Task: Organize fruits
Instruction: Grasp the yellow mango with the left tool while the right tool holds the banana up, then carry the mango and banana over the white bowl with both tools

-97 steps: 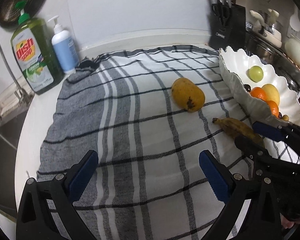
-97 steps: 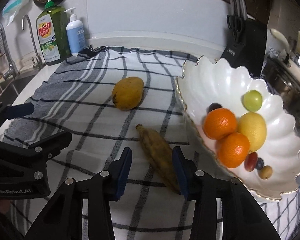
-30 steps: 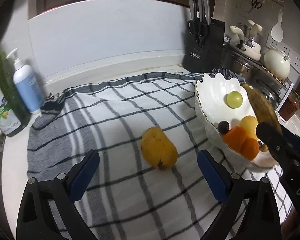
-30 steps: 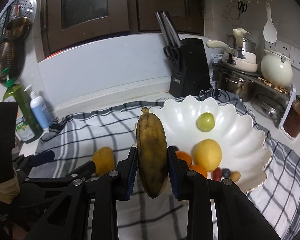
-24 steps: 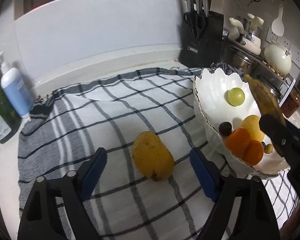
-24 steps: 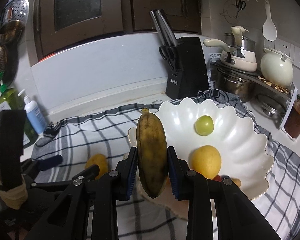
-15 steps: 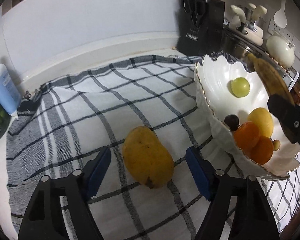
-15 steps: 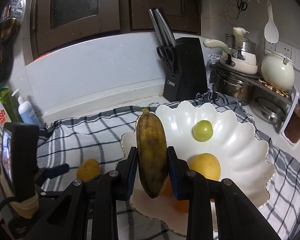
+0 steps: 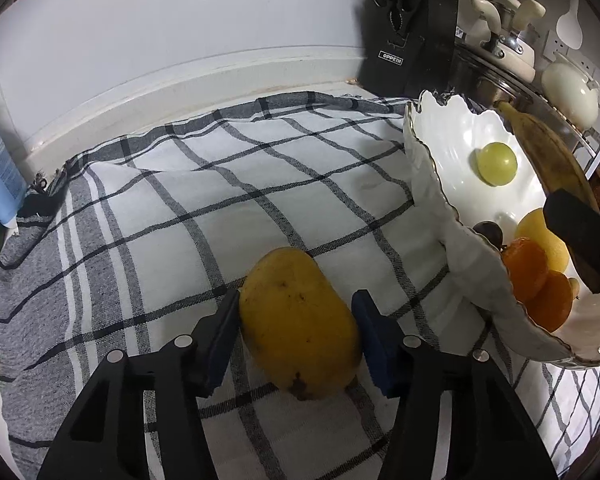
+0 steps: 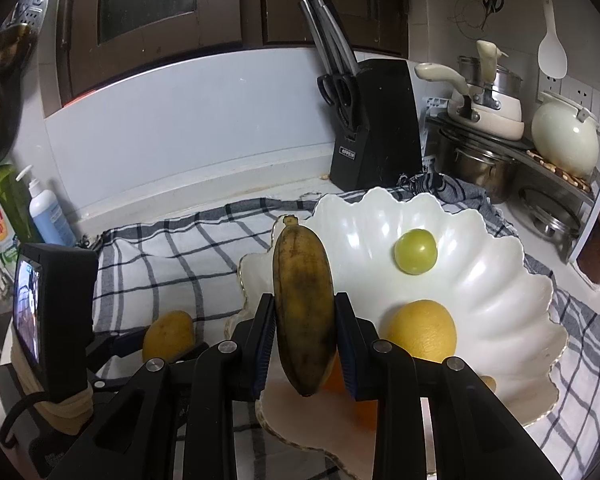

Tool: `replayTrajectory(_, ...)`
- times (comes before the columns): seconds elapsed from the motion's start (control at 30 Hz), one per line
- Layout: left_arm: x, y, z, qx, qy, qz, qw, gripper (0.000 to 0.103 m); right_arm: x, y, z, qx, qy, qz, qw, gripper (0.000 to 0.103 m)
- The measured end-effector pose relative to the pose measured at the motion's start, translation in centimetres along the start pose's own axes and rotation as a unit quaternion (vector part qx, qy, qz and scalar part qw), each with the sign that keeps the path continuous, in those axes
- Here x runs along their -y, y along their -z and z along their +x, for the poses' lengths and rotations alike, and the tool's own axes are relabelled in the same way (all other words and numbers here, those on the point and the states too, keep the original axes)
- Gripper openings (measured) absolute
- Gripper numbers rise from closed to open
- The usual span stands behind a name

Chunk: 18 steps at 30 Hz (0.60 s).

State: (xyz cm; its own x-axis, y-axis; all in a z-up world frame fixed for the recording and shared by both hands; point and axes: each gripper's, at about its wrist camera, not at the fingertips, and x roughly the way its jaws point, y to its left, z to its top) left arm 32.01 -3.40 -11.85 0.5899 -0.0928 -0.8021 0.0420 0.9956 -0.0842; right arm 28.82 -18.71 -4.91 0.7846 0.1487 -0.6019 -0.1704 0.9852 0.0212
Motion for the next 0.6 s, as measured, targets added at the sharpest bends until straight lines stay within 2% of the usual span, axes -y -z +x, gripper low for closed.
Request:
replayTrajectory(0.2, 0.0, -0.1, -0.3, 0.000, 0.006, 0.002, 1.0000, 0.054, 0.0, 0.0, -0.2, 0.001, 0.001, 0.002, 1.000, 0.030)
replayTrajectory(0.6, 0.1, -1.0, -5.4, 0.053, 0.004, 0.012, 0.9985, 0.053, 0.6, -0.4, -2.8, 0.017, 0.002, 0.011, 1.000, 0.030)
